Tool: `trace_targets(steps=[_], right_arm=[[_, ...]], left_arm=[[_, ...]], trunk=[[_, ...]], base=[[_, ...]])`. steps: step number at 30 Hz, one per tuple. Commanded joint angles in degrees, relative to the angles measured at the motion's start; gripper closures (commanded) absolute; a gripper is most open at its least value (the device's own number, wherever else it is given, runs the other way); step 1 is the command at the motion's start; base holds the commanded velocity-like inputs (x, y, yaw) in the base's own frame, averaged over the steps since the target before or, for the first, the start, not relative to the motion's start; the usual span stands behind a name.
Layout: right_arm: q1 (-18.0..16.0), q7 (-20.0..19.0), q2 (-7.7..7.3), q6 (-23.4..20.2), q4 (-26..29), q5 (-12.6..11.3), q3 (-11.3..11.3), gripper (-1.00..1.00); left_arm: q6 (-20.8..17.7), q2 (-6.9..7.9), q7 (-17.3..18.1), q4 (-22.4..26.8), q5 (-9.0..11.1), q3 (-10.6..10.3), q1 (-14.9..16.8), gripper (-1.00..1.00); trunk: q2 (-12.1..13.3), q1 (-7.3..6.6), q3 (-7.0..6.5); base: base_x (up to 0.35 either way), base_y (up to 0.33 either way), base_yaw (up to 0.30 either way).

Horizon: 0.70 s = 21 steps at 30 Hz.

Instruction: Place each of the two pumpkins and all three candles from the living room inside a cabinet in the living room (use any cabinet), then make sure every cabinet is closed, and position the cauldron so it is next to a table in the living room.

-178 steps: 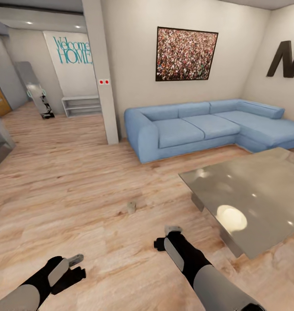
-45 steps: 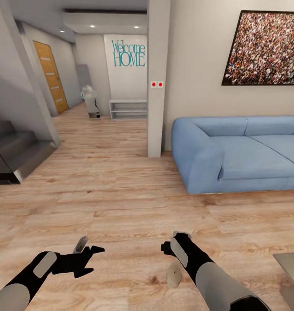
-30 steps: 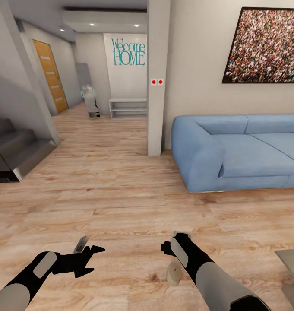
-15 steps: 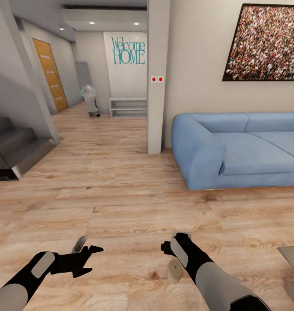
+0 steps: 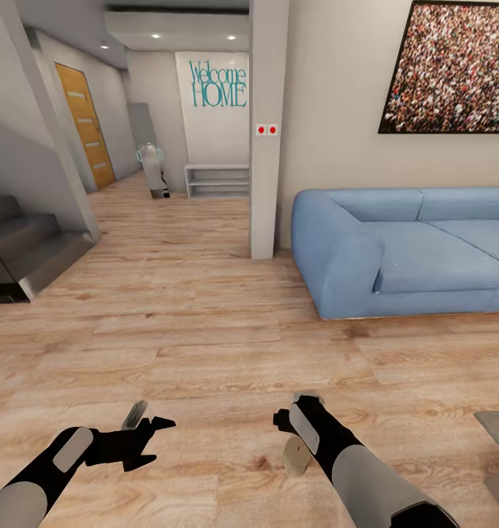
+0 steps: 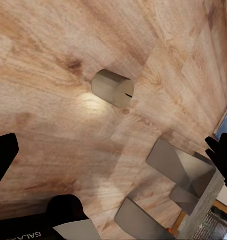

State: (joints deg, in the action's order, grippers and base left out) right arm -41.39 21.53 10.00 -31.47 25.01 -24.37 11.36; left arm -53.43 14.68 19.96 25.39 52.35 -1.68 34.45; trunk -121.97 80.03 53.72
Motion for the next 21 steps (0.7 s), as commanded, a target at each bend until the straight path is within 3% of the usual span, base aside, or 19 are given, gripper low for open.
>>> trace_targets(steps=[1,18,21], right_arm=[[0.0,0.0,0.0,0.0,0.0,0.0,0.0,-1.0],[0.0,0.0,0.0,2.2,0.2,0.1,0.7,-1.0],[0.0,0.0,0.0,2.3,0.2,0.0,0.3,-1.0]], left_arm=[[0.0,0.0,0.0,0.0,0.0,0.0,0.0,-1.0],[-1.2,0.11,0.1,0.0,0.0,0.0,0.0,-1.0],[-2.2,0.19,1.8,0.0,0.0,0.0,0.0,-1.0]], trunk=[[-0.4,0.23,0.18],[-7.2,3.96,3.24],[-8.4,4.62,3.77]], base=[[0.0,0.0,0.0],[0.0,0.0,0.0],[0.0,0.0,0.0]])
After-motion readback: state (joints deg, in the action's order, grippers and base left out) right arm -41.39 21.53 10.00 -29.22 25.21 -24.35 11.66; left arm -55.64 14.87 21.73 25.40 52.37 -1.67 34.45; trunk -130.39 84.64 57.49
